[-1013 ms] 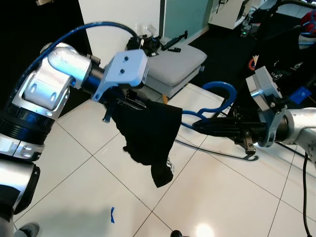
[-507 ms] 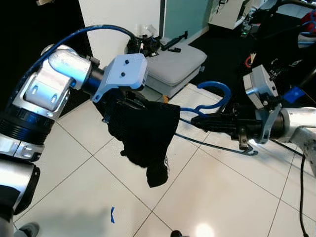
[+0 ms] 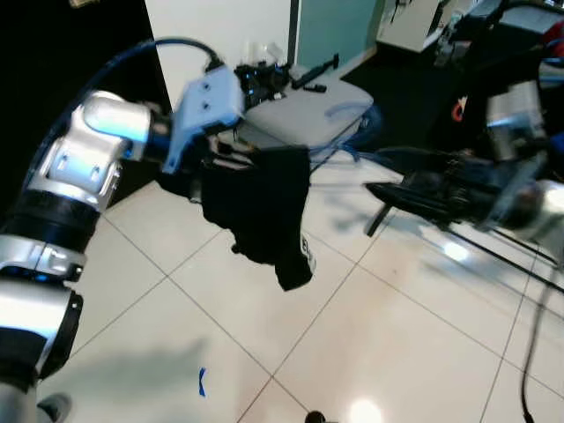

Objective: Hang hanger

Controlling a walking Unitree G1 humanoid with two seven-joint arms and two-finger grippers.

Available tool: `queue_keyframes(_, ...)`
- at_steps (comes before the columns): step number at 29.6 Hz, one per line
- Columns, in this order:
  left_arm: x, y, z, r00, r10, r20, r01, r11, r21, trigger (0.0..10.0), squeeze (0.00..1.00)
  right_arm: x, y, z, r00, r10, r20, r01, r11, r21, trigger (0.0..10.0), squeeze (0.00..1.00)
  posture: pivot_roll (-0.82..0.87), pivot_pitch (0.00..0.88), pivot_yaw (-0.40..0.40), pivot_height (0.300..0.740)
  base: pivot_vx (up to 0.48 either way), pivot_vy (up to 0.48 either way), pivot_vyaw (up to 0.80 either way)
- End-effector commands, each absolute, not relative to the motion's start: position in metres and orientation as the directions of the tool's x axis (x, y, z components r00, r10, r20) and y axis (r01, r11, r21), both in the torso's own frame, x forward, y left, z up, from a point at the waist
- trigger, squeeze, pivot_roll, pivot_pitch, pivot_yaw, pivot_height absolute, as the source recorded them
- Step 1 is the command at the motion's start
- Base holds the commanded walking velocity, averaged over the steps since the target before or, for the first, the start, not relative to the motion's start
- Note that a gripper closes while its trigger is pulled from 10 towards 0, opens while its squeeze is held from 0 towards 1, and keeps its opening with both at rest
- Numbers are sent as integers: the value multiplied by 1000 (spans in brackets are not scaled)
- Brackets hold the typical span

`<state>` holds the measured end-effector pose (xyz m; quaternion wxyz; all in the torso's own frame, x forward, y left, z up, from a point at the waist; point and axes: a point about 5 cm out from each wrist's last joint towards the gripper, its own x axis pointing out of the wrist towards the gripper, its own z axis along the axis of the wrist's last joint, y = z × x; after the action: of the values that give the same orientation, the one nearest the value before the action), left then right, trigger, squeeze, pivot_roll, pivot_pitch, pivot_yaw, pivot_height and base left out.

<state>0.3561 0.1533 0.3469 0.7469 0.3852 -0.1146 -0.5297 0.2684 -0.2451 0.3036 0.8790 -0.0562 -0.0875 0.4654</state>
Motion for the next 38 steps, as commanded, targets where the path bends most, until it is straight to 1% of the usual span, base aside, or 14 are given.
queue_keyframes(1,354,158,361,433,-880,-195,657,160,737,0,0,260,-250,312,541,829,139,-807,559,-193,10000,1000,-4,136,15,740,0,0,0)
queue_keyframes(7,354,157,378,438,-895,-82,585,214,782,0,0,238,-260,307,525,817,238,-822,559,-106,10000,1000,-16,135,16,740,0,0,0)
queue_keyframes(8,346,150,390,337,-942,11,582,217,784,0,0,233,-260,284,547,812,205,-824,565,-36,10000,1000,-19,135,18,740,0,0,0)
queue_keyframes(10,346,150,390,337,-942,11,582,217,784,0,0,233,-260,284,547,812,205,-824,565,-36,10000,1000,-19,135,18,740,0,0,0)
queue_keyframes(11,342,148,394,288,-957,41,586,210,783,0,0,233,-260,275,559,808,185,-821,571,-11,10000,984,-19,135,20,740,0,0,0)
queue_keyframes(12,335,145,399,212,-974,79,585,191,788,0,0,234,-258,259,581,798,163,-812,583,41,10000,239,-20,135,21,740,0,0,0)
queue_keyframes(15,331,144,402,165,-981,98,581,177,794,0,0,235,-257,249,593,790,152,-804,589,76,10000,239,-20,135,21,740,0,0,0)
queue_keyframes(16,327,143,405,129,-985,112,577,166,799,0,0,237,-256,239,609,778,154,-793,598,118,10000,0,-20,135,21,740,0,0,0)
queue_keyframes(20,320,141,415,44,-986,159,596,154,788,0,0,246,-252,220,655,726,210,-754,612,238,10000,0,-11,141,28,740,0,0,0)
queue_keyframes(21,320,139,416,30,-986,166,599,151,787,1176,0,249,-249,218,662,713,229,-748,609,264,10000,0,-11,141,29,740,0,0,0)
queue_keyframes(22,320,139,416,30,-986,166,599,151,787,1176,0,249,-249,218,662,713,229,-748,609,264,10000,0,-11,141,29,740,0,0,0)
queue_keyframes(23,319,139,416,23,-985,168,599,149,787,5843,0,250,-248,217,665,707,241,-745,606,278,10000,0,-11,141,29,740,0,0,0)
queue_keyframes(25,319,130,413,-8,-982,190,604,146,783,10000,0,254,-235,215,657,703,271,-751,580,316,10000,0,-10,142,31,740,0,0,0)
queue_keyframes(38,320,107,413,-42,-937,348,632,245,735,10000,0,252,-188,216,543,800,256,-832,471,293,10000,0,-16,143,32,740,0,0,0)
